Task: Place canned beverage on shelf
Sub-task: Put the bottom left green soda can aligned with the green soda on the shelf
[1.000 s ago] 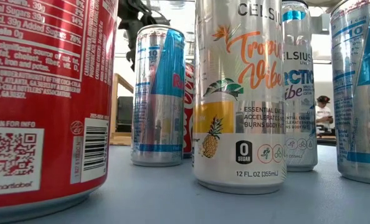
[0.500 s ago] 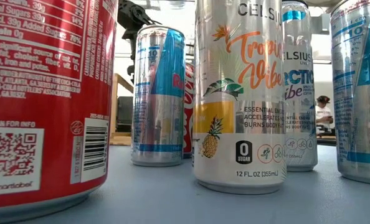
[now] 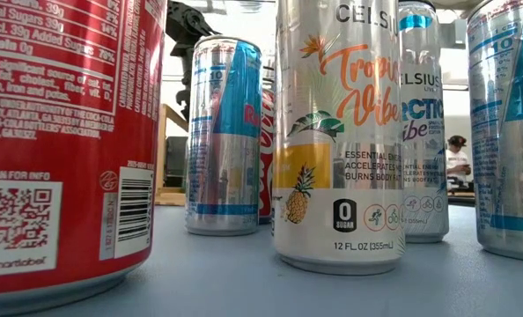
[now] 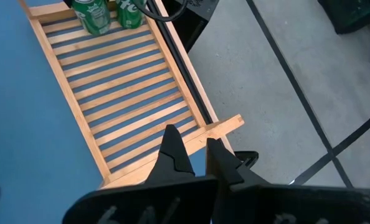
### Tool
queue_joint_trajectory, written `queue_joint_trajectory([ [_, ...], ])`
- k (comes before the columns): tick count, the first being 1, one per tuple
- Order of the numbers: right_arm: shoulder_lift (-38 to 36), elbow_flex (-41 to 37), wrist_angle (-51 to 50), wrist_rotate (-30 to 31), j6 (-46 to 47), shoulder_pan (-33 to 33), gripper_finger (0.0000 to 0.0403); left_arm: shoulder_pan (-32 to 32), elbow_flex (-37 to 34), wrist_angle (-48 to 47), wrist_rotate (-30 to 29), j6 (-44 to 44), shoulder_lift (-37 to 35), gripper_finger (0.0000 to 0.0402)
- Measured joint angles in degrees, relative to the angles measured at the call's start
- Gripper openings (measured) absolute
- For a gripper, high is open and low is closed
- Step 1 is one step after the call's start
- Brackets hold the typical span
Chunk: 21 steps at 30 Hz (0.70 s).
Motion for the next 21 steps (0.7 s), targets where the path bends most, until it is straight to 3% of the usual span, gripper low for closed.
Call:
queue_joint_trajectory([
  [13,0.00,0.00,0.00,0.00,-0.74,0.00,0.0000,0.00,0.00,-0.34,-0.43,1.07,0.00,0.0289],
  [21,0.00,0.00,0.01,0.00,-1.11,0.00,0.0000,-0.28,0.10,-0.08,-6.08,0.90,-0.03,0.0319],
])
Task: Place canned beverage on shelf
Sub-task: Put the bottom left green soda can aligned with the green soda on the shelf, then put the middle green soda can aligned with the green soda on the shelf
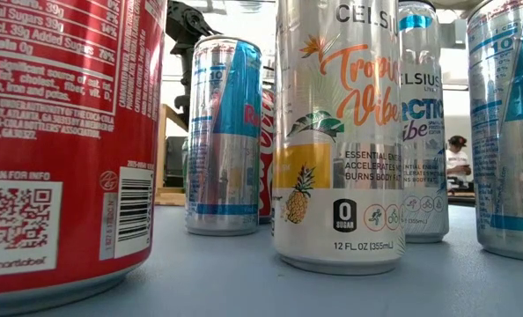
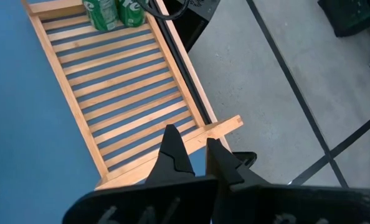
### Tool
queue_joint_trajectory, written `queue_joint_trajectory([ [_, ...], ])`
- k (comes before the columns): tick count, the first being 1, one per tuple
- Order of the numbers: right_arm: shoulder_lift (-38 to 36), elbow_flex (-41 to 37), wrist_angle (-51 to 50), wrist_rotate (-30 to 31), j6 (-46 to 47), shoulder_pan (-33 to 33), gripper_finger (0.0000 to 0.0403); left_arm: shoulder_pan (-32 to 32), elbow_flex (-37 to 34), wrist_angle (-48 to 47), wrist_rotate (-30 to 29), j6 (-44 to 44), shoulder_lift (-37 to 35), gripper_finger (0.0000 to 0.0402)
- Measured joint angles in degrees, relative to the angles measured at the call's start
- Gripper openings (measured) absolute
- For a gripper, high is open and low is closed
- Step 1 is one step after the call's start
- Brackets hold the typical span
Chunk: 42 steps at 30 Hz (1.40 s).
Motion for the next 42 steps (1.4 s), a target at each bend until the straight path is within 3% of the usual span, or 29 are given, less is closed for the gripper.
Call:
queue_joint_trajectory([
  [10,0.00,0.00,0.00,-0.02,-0.13,0.00,0.0000,-0.09,0.01,-0.19,1.40,-0.13,-0.03,0.0323],
  [33,0.00,-0.02,-0.01,-0.02,-0.22,-0.02,0.0000,-0.76,0.13,-0.89,-3.51,1.44,-0.19,0.0323],
  [42,0.00,-0.02,-0.01,-0.02,-0.21,-0.02,0.0000,-1.29,5.57,-3.57,-3.63,1.90,-0.19,0.0323],
])
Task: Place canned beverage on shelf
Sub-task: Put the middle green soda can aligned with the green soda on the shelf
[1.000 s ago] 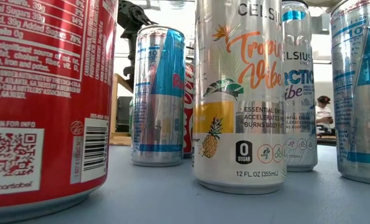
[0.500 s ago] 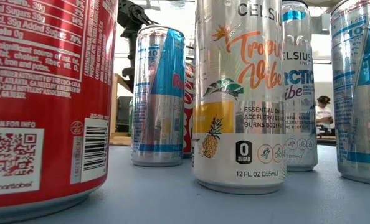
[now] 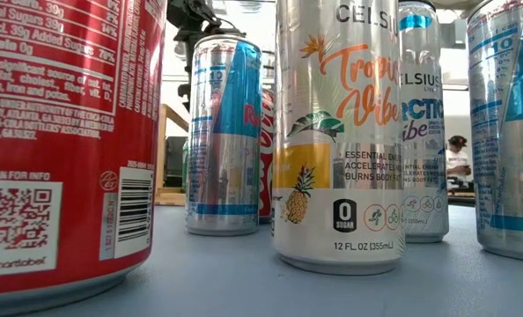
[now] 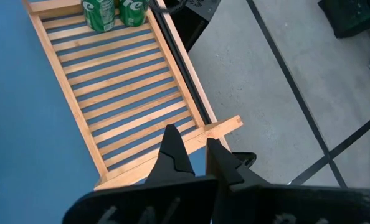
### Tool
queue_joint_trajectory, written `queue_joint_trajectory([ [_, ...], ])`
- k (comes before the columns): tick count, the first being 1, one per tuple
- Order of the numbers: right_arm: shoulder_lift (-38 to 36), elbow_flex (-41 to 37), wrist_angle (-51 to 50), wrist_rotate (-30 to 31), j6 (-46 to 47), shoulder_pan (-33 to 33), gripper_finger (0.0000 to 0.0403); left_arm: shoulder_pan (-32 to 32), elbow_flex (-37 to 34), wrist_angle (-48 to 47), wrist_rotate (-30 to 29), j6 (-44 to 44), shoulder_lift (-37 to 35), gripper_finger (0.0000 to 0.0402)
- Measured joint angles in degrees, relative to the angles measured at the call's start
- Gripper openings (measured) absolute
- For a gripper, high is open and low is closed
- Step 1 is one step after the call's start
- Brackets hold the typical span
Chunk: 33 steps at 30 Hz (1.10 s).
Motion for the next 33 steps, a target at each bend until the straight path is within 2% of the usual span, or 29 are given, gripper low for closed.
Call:
queue_joint_trajectory([
  [5,0.00,0.01,0.00,0.00,-0.01,0.01,0.0000,-0.48,4.81,-3.70,0.59,-2.38,0.00,0.0323],
  [9,0.00,0.00,0.00,0.00,-0.73,0.02,0.0000,-3.16,10.63,-8.36,7.71,-6.72,0.00,0.0323],
  [12,0.00,0.00,0.00,0.00,-0.76,-0.02,0.0000,-8.12,14.19,-10.14,11.51,-8.45,-0.09,0.0323],
  [17,0.02,0.00,0.00,0.00,-0.92,-0.40,0.0000,-19.51,14.48,-9.72,12.07,-8.50,-0.11,0.0323],
  [25,0.02,0.00,0.01,0.00,-0.91,-1.99,0.0000,-35.18,9.35,5.65,10.18,-12.30,0.02,0.0323],
  [30,0.02,0.00,0.00,0.00,-0.89,-2.62,0.0000,-40.09,7.16,11.76,6.92,-14.73,0.41,0.0323],
  [33,0.02,0.00,0.00,-0.02,-0.33,-2.62,0.0000,-41.11,7.16,12.80,7.03,-15.51,1.44,0.0323],
])
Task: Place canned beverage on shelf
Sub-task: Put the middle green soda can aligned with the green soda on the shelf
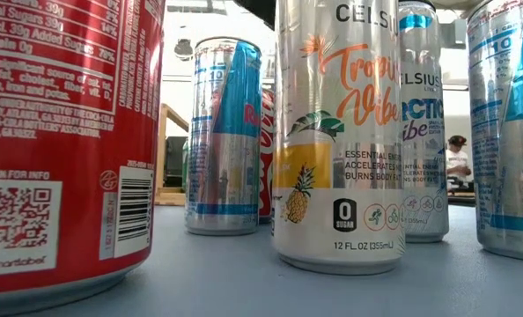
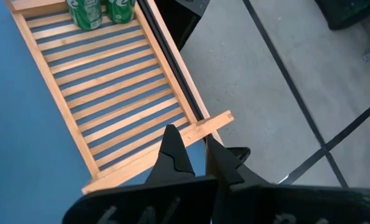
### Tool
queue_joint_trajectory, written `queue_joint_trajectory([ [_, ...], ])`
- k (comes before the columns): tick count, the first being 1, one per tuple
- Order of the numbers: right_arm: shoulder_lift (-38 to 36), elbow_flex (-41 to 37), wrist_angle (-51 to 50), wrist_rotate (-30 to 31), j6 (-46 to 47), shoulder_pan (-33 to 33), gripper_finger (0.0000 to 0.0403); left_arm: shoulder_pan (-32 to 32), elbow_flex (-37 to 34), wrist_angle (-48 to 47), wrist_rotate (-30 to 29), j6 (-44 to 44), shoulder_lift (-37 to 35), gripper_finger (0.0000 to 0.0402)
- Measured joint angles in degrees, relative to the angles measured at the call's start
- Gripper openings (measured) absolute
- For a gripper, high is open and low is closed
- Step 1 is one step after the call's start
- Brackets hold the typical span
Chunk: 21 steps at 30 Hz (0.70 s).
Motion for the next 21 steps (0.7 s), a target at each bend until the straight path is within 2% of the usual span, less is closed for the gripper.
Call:
queue_joint_trajectory([
  [8,0.00,0.00,0.00,-0.11,0.94,0.21,0.0000,0.23,0.02,6.25,5.63,-2.52,4.55,0.0323],
  [21,0.00,0.00,0.02,-0.28,1.44,0.33,0.0000,0.25,0.02,9.26,6.03,-3.33,11.15,0.0323],
])
